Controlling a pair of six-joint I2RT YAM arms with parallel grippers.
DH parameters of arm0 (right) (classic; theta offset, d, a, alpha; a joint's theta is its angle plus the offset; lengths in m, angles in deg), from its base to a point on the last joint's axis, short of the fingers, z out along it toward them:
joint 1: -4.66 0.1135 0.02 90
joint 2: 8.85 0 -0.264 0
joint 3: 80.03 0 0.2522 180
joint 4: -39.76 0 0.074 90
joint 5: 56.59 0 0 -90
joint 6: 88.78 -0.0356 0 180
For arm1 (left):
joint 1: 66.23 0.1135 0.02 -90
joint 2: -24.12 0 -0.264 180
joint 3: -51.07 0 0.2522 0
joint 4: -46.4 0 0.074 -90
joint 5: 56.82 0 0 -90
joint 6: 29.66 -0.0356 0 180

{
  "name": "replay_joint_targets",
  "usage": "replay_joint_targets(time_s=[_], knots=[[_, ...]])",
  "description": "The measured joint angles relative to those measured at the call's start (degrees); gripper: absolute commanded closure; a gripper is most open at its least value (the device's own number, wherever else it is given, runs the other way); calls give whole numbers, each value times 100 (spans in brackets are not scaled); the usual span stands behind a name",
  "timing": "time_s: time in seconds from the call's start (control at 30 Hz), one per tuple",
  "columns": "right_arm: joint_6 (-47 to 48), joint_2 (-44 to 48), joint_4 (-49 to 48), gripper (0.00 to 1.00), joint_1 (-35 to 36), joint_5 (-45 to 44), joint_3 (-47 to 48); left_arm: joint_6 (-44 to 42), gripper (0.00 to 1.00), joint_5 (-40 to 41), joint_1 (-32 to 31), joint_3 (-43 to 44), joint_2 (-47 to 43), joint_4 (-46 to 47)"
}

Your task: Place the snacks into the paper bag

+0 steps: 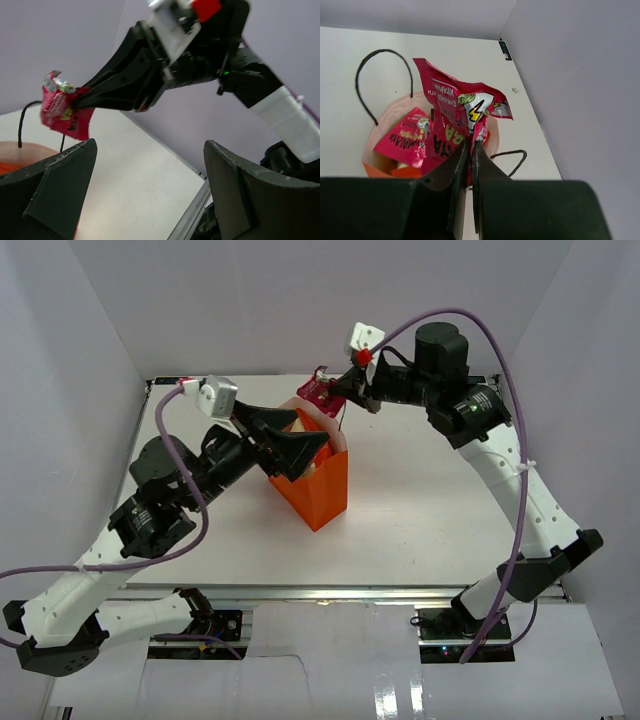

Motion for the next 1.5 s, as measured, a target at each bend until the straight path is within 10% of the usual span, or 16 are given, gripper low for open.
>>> replay_joint_targets(time_s=[0.47, 0.63, 1.0, 1.5], knots=[[-435, -1757, -31, 90, 1231, -1932, 654, -74, 2, 26, 0, -461, -1117, 199], [-398, -1716, -42, 48, 1172, -2205, 568, -79, 2, 129, 0, -647, -1241, 155], [-352, -1078, -11, 4, 1075, -2459, 573, -284, 2, 157, 0, -592, -846, -68], [-1777, 1384, -4, 10, -2599, -2975, -1947, -608, 2, 1014, 0, -737, -879, -1084]])
